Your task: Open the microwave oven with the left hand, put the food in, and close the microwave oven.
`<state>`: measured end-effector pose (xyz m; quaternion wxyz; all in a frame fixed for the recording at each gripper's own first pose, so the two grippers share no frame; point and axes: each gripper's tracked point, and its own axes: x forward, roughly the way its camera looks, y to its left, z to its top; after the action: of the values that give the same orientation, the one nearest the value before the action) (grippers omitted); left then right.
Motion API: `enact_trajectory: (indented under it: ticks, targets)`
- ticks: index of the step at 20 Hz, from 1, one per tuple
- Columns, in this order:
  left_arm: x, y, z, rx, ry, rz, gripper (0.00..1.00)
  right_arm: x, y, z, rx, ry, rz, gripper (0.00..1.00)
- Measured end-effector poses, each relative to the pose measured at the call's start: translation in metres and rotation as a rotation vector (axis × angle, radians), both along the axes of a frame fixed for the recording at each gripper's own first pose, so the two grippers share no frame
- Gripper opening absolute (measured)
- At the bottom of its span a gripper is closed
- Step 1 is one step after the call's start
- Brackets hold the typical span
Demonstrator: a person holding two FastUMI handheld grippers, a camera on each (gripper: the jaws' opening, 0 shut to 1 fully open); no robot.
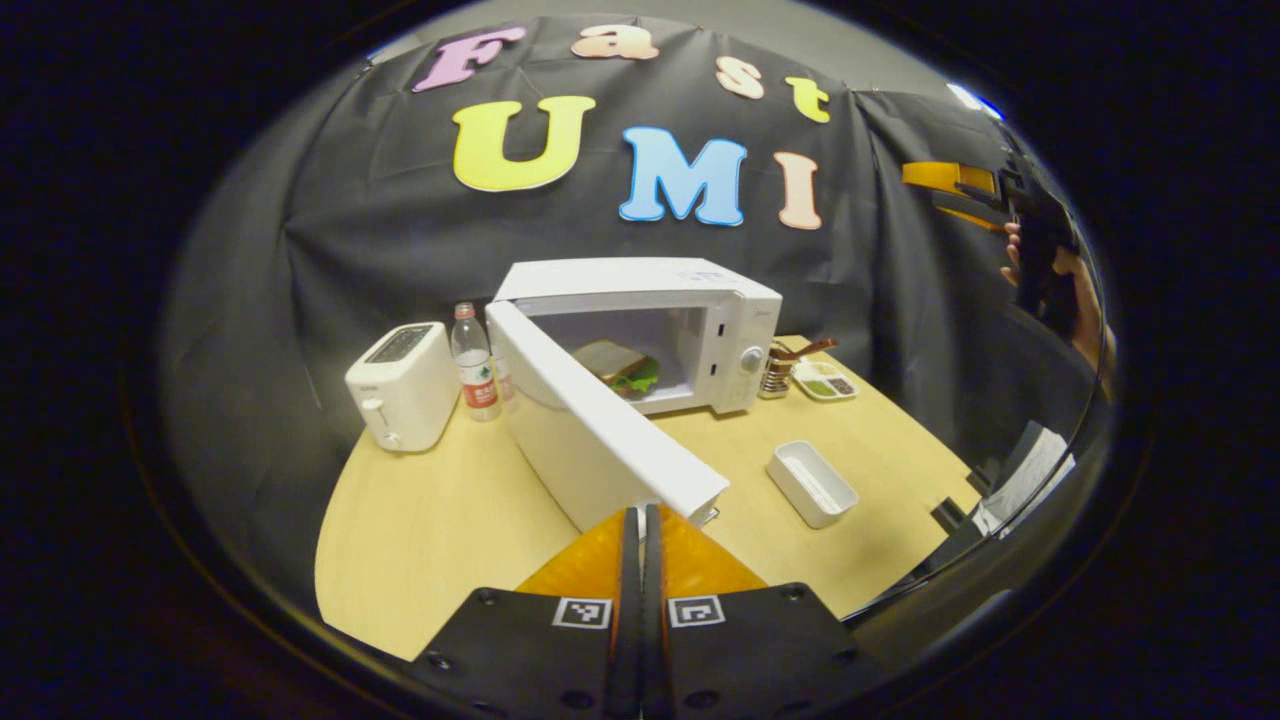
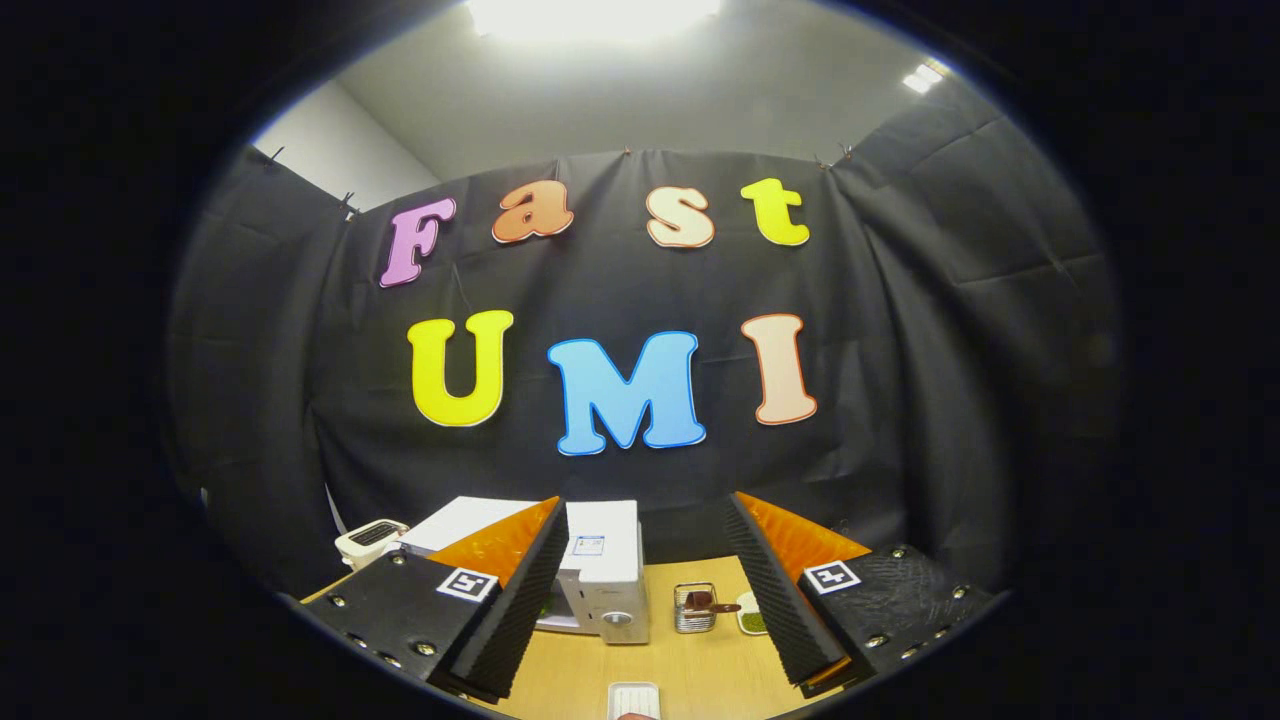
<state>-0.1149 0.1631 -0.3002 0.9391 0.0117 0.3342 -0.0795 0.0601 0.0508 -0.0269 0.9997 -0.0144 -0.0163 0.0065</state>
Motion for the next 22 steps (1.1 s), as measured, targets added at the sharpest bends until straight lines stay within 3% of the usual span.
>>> enact_trajectory:
  ticks: [4, 13, 22]
  targets:
    - [0.028, -0.036, -0.007, -0.052, 0.016, -0.059, 0.07, 0.009, -0.008, -0.004, 0.03, 0.013, -0.002, 0.95]
    - [0.114, -0.103, -0.021, -0.04, 0.002, -0.175, 0.07, 0.034, -0.036, -0.014, 0.041, 0.037, -0.019, 0.95]
    - [0.178, -0.14, -0.031, -0.051, -0.002, -0.19, 0.07, 0.045, -0.065, -0.011, 0.033, 0.034, -0.052, 0.95]
